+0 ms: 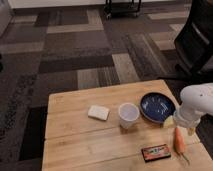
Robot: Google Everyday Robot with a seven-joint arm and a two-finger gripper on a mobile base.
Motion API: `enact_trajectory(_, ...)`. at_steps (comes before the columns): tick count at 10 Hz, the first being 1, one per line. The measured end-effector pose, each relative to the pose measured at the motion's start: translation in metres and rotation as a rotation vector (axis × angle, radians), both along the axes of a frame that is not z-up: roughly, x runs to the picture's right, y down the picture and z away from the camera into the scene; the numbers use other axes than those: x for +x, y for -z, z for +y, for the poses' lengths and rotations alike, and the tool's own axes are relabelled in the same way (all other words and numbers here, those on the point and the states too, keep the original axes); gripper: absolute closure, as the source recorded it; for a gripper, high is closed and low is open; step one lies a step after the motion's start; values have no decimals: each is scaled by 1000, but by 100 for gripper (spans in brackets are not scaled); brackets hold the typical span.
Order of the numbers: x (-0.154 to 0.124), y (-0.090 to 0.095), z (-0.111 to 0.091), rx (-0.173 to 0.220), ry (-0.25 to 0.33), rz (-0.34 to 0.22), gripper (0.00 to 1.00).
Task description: Place the pepper on the white sponge
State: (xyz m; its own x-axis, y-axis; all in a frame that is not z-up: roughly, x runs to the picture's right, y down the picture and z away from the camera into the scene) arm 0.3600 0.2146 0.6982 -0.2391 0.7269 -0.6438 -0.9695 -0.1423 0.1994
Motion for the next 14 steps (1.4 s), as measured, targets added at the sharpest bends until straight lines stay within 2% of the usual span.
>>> enact_trajectory(5, 5, -21, 31, -44, -16, -19, 35)
enact_trajectory(7, 7, -26, 36, -52, -16, -21, 35)
enact_trajectory(8, 9, -29, 38, -56, -18, -19, 39)
enact_trajectory(9, 10, -30, 38, -56, -22, -15, 49)
enact_trajectory(10, 10, -31, 38, -53, -25, -12, 68)
enact_trajectory(11, 10, -30, 36, -49, -26, -11, 79)
enact_trajectory(13, 7, -25, 33, -53, -24, -18, 99)
enact_trajectory(14, 4, -16, 30, -79, -12, -24, 100)
